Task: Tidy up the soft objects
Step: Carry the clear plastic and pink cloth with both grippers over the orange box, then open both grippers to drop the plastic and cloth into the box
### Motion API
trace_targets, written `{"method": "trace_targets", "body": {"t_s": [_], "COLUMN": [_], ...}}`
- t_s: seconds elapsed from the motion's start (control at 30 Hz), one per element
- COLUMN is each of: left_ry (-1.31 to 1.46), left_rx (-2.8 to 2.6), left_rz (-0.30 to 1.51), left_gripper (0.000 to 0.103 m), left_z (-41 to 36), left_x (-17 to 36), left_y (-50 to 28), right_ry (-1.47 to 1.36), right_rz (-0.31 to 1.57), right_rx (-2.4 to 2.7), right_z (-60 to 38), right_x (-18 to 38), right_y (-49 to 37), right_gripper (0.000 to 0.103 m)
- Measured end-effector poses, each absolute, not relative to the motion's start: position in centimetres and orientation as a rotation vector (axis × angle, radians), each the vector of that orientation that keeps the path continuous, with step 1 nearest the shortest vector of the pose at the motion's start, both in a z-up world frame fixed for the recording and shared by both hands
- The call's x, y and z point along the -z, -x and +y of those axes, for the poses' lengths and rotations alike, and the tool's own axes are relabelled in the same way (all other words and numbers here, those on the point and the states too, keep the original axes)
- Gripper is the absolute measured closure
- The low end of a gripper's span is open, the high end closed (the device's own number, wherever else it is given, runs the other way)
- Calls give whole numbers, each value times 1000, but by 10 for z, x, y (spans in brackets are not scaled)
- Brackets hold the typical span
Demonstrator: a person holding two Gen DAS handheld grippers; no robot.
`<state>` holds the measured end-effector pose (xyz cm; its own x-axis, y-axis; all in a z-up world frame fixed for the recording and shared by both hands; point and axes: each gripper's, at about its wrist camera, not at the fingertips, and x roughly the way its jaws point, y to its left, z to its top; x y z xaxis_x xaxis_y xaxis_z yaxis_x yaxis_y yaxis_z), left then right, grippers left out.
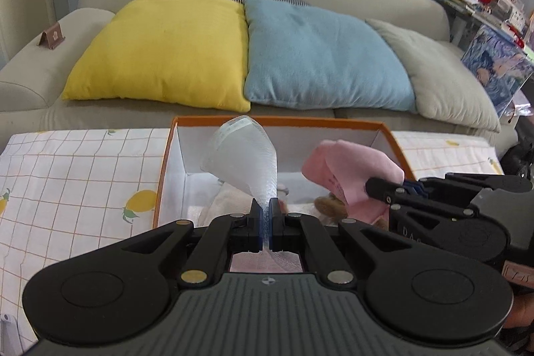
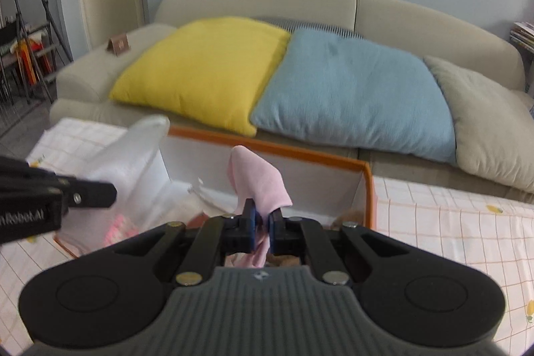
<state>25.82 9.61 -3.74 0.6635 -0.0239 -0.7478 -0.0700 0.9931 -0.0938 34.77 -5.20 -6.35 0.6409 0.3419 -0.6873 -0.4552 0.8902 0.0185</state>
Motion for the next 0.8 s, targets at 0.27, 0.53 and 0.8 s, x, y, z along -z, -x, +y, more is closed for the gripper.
{"method": "trace_targets", "body": {"t_s": [0.27, 0.53, 0.8], "left_ry": [89, 88, 75], "left_rx": [-40, -43, -30], "left_rz": [938, 927, 813], "left_gripper": [100, 66, 32], "left_z": [105, 106, 92], "left_x": [68, 72, 34], "left_y": [-277, -274, -254], "right_ry": [215, 179, 95], "right_rz": [804, 760, 796], "right_rx": [-423, -415, -400], "right_z": [-52, -74, -104], "right_x": [86, 68, 59], "right_y": [-345, -323, -302], "right_gripper": [70, 44, 27]}}
